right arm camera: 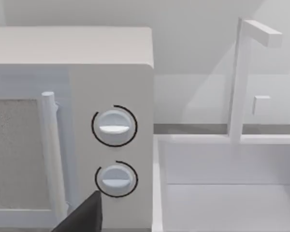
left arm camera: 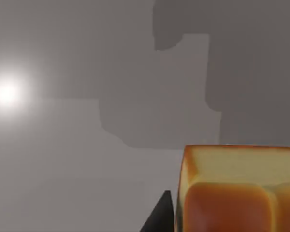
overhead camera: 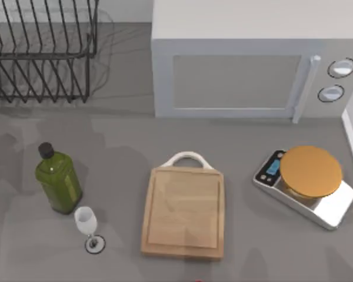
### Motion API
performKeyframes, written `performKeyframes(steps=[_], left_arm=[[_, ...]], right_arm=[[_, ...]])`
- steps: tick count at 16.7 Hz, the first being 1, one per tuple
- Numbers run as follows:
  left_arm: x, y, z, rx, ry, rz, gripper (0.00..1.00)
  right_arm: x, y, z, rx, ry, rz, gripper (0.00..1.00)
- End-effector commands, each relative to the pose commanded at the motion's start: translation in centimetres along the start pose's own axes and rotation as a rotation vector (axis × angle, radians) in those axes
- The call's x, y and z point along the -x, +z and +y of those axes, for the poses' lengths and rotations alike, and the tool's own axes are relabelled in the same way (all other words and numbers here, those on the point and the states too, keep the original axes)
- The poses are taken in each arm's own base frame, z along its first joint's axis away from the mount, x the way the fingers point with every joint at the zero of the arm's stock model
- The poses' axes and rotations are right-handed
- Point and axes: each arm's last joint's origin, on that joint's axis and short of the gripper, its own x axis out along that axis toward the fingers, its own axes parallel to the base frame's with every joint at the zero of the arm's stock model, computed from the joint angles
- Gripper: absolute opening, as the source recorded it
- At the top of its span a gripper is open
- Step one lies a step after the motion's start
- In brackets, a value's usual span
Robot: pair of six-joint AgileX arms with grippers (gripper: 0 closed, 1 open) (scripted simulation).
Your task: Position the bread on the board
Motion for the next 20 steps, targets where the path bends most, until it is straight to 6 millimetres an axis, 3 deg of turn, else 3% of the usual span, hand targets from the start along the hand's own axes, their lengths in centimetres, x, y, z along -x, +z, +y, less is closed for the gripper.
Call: performKeyframes(steps=[5,12,16,20], left_arm=[[4.7,-0.2,-0.4,0.003,0.014,-0.013,0.00],[4.5,0.5,-0.7,-0.076,0.014,-0.010,0.00],[4.1,3.2,-2.3,-0.382,0.013,-0.002,0.00],[3.4,7.1,-5.7,-0.906,-0.002,0.013,0.00]], right_arm=[[0.0,0.0,0.0,0.000,0.000,0.000,1.00],[0.0,0.0,0.0,0.000,0.000,0.000,1.00],[0.0,0.0,0.0,0.000,0.000,0.000,1.00],[0.0,0.0,0.0,0.000,0.000,0.000,1.00]])
